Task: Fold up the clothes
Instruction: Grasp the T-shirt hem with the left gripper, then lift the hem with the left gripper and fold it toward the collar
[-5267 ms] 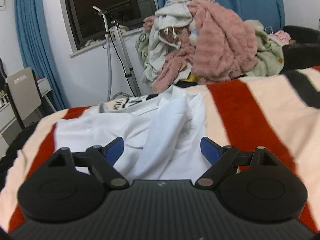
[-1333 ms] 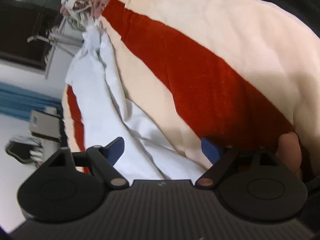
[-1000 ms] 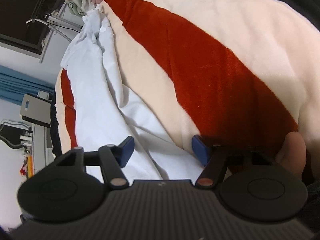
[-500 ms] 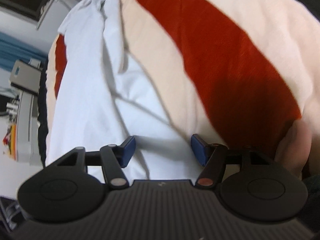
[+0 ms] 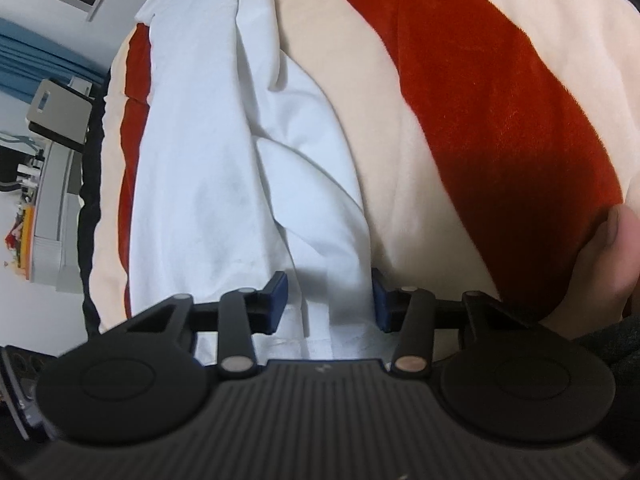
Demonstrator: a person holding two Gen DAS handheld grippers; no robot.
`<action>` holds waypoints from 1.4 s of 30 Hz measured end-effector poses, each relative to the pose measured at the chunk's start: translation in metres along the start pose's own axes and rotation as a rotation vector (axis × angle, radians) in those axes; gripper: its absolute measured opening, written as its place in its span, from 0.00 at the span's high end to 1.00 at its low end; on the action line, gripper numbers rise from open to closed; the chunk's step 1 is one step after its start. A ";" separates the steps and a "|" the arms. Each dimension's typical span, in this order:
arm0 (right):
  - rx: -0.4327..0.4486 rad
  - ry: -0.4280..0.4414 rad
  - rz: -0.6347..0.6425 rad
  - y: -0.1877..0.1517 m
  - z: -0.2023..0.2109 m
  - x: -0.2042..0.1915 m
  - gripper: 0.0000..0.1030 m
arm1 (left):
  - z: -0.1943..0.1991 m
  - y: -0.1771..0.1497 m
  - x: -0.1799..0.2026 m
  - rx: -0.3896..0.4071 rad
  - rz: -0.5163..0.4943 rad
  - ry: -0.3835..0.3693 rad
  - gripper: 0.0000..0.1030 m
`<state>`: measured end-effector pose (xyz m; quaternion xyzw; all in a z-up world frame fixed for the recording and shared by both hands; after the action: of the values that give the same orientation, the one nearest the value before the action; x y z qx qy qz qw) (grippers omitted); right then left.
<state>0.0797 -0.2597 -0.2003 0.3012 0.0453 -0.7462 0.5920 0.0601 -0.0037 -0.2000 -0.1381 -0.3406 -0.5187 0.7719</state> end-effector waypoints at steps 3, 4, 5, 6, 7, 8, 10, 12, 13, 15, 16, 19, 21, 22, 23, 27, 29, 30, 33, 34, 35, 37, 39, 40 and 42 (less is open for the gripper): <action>0.020 -0.020 0.019 -0.004 0.004 -0.002 0.63 | 0.000 -0.005 0.002 -0.006 0.001 -0.008 0.80; 0.031 -0.026 0.027 -0.006 0.006 -0.004 0.64 | 0.000 -0.006 0.002 -0.007 0.007 -0.014 0.85; 0.042 -0.033 0.035 -0.007 0.008 -0.005 0.71 | 0.001 -0.006 0.003 -0.004 0.014 -0.023 0.89; 0.052 -0.012 0.028 -0.010 0.011 -0.008 0.82 | 0.004 -0.006 0.004 -0.003 0.019 -0.029 0.91; 0.062 0.012 0.020 -0.014 0.015 -0.010 0.90 | 0.006 -0.005 0.005 -0.002 0.025 -0.036 0.92; 0.082 0.023 0.011 -0.018 0.019 -0.013 0.92 | 0.013 -0.003 0.008 0.006 0.043 -0.062 0.92; 0.157 0.048 0.036 -0.019 0.033 -0.020 0.94 | 0.025 0.002 0.012 0.016 0.068 -0.111 0.93; 0.233 0.080 0.048 -0.017 0.052 -0.025 0.94 | 0.044 0.005 0.021 0.045 0.077 -0.156 0.94; 0.271 0.100 0.044 -0.014 0.065 -0.026 0.94 | 0.053 0.006 0.029 0.060 0.078 -0.179 0.94; 0.347 0.140 0.038 -0.008 0.089 -0.028 0.94 | 0.076 0.009 0.046 0.087 0.092 -0.245 0.94; 0.385 0.160 0.035 -0.005 0.102 -0.028 0.94 | 0.087 0.011 0.056 0.103 0.102 -0.278 0.94; 0.491 0.261 0.084 0.011 0.153 -0.048 0.95 | 0.128 0.017 0.089 0.160 0.064 -0.332 0.95; 0.551 0.308 0.142 0.018 0.186 -0.061 0.95 | 0.156 0.017 0.111 0.192 0.018 -0.356 0.95; 0.569 0.328 0.164 0.019 0.199 -0.068 0.95 | 0.169 0.015 0.119 0.200 0.005 -0.370 0.95; 0.584 0.347 0.185 0.019 0.211 -0.074 0.95 | 0.182 0.010 0.124 0.206 -0.005 -0.382 0.95; 0.589 0.379 0.242 0.007 0.234 -0.086 0.95 | 0.202 -0.023 0.118 0.187 -0.008 -0.371 0.95; 0.558 0.371 0.250 -0.008 0.230 -0.084 0.95 | 0.205 -0.043 0.093 0.151 0.031 -0.353 0.95; 0.533 0.363 0.246 -0.019 0.225 -0.078 0.95 | 0.200 -0.049 0.081 0.130 0.058 -0.344 0.95; 0.460 0.349 0.200 -0.032 0.194 -0.068 0.95 | 0.182 -0.056 0.051 0.076 0.129 -0.319 0.95; 0.442 0.346 0.183 -0.034 0.187 -0.066 0.95 | 0.174 -0.050 0.049 0.069 0.142 -0.308 0.95; 0.425 0.344 0.167 -0.035 0.179 -0.064 0.95 | 0.166 -0.038 0.050 0.067 0.148 -0.295 0.95; 0.420 0.333 0.152 -0.020 0.168 -0.064 0.94 | 0.150 -0.014 0.053 0.062 0.157 -0.268 0.95; 0.428 0.325 0.135 0.006 0.157 -0.068 0.94 | 0.134 0.023 0.071 0.089 0.131 -0.232 0.95; 0.439 0.323 0.124 0.025 0.151 -0.071 0.94 | 0.127 0.042 0.081 0.112 0.110 -0.211 0.95; 0.466 0.307 0.113 0.061 0.139 -0.077 0.94 | 0.115 0.079 0.105 0.172 0.062 -0.176 0.94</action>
<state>0.0892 -0.2703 -0.0307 0.5405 -0.0553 -0.6479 0.5339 0.1107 0.0209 -0.0349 -0.1269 -0.4460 -0.4493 0.7637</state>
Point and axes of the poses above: each gripper's, at about its wrist camera, not at the fingertips, and z roughly against the way its jaws point, x to its right, y to its top, the point moved 9 cm from there along -z, roughly the way its jaws point, and after that the axes turned 12 degrees about z, right-handed, at the moved point
